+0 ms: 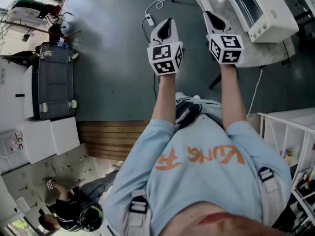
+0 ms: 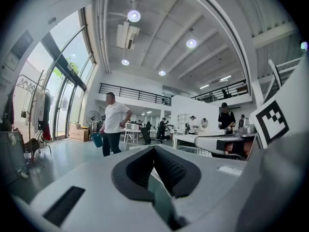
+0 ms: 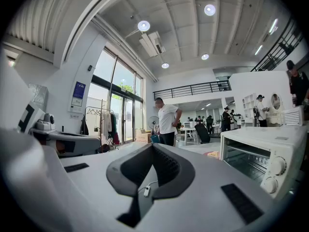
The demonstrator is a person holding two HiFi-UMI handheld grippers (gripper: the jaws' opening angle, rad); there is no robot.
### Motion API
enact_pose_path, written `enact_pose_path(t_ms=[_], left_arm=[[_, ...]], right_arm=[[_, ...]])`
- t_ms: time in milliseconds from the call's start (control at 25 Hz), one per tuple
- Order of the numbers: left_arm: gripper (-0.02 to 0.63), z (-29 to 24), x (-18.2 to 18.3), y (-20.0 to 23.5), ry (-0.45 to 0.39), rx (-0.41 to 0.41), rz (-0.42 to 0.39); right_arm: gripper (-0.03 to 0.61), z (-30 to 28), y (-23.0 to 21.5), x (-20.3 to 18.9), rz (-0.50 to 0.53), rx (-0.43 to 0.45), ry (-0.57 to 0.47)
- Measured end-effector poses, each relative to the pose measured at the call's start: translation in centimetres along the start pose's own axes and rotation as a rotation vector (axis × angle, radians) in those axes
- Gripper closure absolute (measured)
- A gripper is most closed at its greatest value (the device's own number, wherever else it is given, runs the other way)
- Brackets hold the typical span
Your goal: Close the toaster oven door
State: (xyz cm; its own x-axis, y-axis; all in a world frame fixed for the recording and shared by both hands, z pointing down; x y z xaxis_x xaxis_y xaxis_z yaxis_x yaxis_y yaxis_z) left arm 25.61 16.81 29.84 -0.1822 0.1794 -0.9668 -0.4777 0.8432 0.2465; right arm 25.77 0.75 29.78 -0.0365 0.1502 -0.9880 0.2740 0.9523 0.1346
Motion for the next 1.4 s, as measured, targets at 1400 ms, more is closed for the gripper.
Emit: enact_pose_path(t_ms=[1400], left_arm=[[0.612, -14.7, 6.3, 9.0, -0.128, -0.009, 0.047]], right_arm=[[0.581, -16.3, -6.9, 4.0, 0.045, -0.058, -0.092]])
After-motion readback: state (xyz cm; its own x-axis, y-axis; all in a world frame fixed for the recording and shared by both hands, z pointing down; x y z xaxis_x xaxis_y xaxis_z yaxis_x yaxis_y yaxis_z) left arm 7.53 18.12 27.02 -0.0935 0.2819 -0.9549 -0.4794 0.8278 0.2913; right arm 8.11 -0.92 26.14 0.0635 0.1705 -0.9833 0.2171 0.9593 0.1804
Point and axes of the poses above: the fingertips, and each gripper's own axes: z backward along the fingers, y to its left, x out of its top, the point moved 4 cm from there along z, backward along the fingers, and after that the axes turned 9 degrees about z, right-handed, at the moved point
